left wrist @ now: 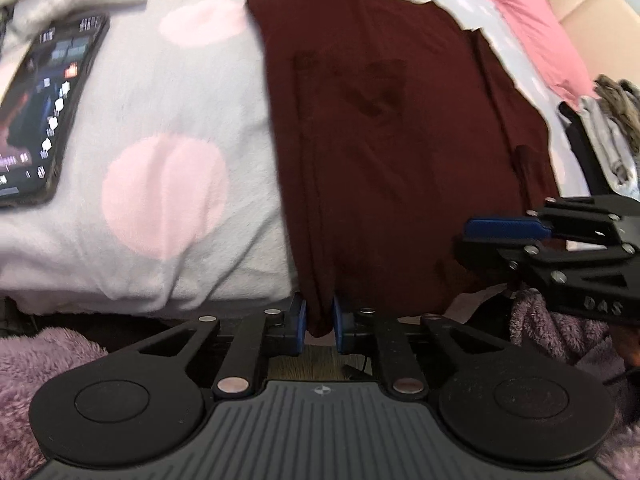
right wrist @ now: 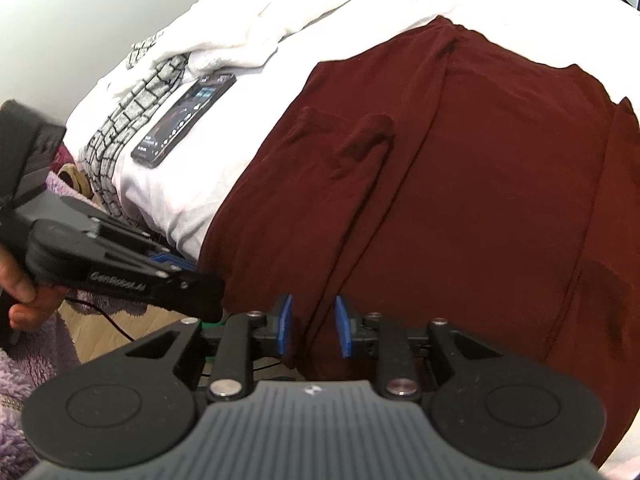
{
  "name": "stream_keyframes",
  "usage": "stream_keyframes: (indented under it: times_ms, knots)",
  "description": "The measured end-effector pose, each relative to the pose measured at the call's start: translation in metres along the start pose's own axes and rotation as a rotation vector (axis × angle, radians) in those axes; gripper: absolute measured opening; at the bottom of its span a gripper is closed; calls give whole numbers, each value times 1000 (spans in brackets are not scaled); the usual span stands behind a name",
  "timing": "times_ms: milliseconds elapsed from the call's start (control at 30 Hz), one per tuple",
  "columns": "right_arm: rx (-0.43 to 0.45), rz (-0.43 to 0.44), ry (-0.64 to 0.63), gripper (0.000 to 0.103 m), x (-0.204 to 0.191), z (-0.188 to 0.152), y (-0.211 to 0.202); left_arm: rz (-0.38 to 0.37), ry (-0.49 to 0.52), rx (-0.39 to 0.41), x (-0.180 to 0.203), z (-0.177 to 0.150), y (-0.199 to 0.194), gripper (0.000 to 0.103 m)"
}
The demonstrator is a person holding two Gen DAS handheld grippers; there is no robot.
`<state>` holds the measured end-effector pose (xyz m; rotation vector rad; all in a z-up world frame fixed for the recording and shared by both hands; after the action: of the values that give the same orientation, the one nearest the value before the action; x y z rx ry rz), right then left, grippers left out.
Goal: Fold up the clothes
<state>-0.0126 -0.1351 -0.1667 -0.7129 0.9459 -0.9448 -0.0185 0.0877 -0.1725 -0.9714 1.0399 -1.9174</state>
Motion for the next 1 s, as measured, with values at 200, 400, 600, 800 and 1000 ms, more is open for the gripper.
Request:
stream_keyframes:
  times_ms: [200, 400, 600, 800, 1000]
  knots:
    - [36, -16, 6, 27, -1, 6, -10, -17, 93, 113, 24, 13, -9, 11]
    - [82, 50, 66, 27, -2, 17, -21, -34, 173, 152, 38, 27, -12, 11]
    - [98, 111, 50, 34, -19, 30, -23, -48, 239, 150, 54, 37, -11, 11]
    - [51, 88, 17, 32, -28, 36, -8, -60, 279, 142, 68, 47, 3, 10]
    - [3, 45, 31, 32, -24, 40, 9, -65, 338, 143, 75, 49, 5, 10]
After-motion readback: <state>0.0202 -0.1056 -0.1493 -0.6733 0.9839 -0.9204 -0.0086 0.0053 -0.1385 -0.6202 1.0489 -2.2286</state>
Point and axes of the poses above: each gripper's, at about its wrist camera, not at the fingertips, and y roughly the way its jaws point, x to its right, z to its top, the point moved 4 cm from there along y, roughly the way its jaws point, and after that the axes turned 14 degrees about y, right-handed, at the moved point
